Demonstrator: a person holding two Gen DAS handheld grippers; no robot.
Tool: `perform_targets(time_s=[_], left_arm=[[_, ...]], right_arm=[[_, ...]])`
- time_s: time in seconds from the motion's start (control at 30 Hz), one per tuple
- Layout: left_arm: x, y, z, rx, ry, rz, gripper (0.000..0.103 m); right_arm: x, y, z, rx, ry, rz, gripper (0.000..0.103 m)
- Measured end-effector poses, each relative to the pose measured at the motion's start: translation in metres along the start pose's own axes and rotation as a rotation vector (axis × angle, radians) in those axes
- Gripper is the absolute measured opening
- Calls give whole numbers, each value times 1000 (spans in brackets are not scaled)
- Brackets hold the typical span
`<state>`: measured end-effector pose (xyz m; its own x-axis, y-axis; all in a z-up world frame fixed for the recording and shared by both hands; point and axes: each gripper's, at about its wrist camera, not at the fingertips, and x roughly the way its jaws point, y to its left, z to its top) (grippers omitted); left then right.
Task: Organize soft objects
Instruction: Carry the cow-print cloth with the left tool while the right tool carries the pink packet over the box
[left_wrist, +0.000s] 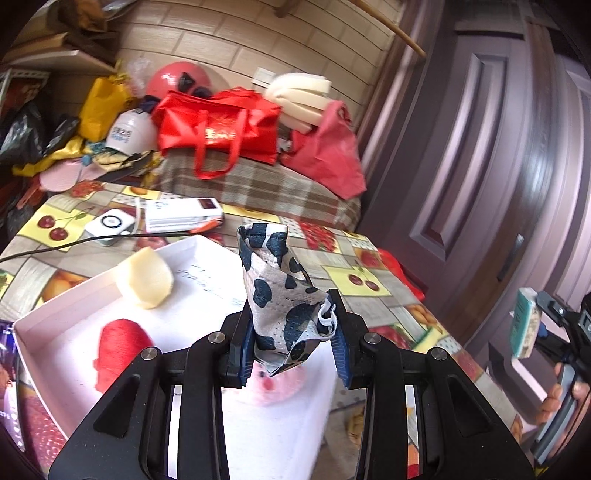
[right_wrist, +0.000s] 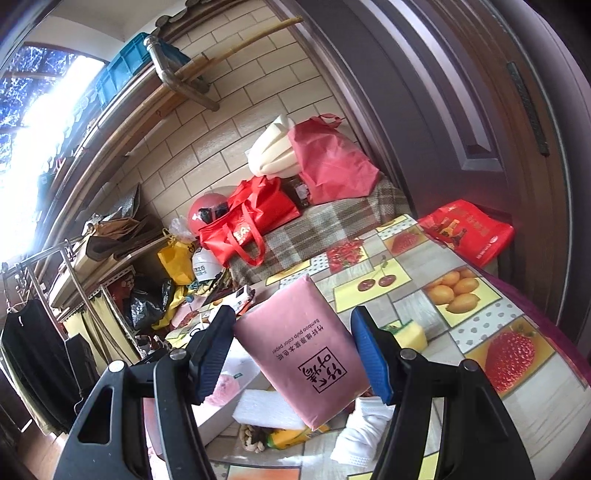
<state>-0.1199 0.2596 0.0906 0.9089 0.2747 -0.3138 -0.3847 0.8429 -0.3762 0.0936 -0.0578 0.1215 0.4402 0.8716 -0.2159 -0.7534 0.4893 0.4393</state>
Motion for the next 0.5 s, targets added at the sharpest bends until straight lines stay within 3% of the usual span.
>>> perform_targets(time_s=[0.5], left_arm=[[-7,47,10,-139,-19,49,34]], right_arm=[[36,43,1,-71,53,83,65]])
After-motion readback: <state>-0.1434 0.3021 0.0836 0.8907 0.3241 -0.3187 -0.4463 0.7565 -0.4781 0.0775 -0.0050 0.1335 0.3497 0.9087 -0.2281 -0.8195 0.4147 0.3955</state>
